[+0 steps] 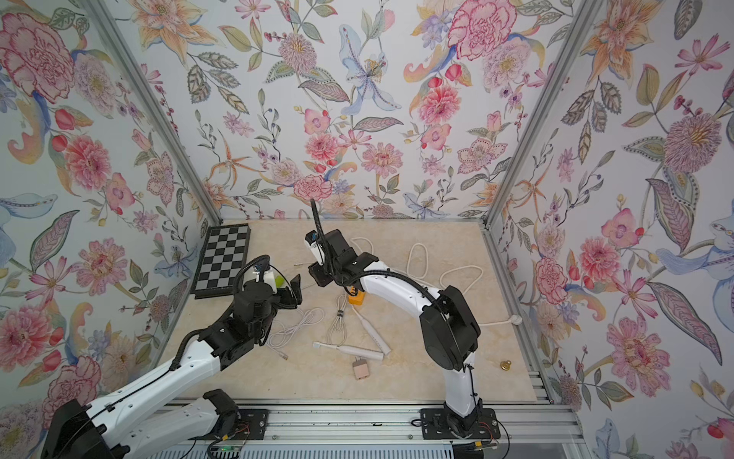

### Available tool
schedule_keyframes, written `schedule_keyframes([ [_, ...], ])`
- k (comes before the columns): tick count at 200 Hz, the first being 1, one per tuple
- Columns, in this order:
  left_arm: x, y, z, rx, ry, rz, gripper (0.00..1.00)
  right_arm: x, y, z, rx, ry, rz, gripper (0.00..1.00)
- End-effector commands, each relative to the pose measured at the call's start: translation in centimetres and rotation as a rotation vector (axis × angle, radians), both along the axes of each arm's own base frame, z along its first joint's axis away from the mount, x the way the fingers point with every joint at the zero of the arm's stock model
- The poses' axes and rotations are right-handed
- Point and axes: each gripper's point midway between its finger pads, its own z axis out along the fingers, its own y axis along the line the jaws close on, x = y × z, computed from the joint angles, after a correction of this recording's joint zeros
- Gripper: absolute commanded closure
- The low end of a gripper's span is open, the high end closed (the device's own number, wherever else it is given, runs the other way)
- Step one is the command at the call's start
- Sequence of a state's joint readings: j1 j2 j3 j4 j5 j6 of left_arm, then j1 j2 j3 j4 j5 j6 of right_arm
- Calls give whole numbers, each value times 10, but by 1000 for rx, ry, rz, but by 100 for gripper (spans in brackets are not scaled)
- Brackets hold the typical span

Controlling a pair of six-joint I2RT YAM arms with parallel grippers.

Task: Charge the electric toothbrush
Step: Pick up the charging cable from the center of the board.

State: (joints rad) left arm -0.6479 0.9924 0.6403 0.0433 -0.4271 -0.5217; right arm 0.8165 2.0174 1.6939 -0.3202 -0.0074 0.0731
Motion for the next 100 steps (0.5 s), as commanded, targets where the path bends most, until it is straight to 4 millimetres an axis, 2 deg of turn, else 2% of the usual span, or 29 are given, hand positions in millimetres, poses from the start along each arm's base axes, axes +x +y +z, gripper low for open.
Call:
schedule_keyframes([
  [1, -3, 11, -8, -35, 22, 45, 1, 36, -24, -30, -112, 24, -222, 47],
  [31, -5, 13, -14, -36, 34, 53, 1, 57, -31, -65, -227, 40, -299, 45],
  [53, -6, 15, -16, -45, 34, 63, 1, 64, -46, -89, -262, 123, -342, 47],
  [75, -7, 16, -19, -56, 33, 65, 1, 59, -54, -101, -280, 175, -347, 47],
  [100, -6, 15, -21, -63, 38, 70, 1, 47, -53, -117, -290, 235, -328, 46],
])
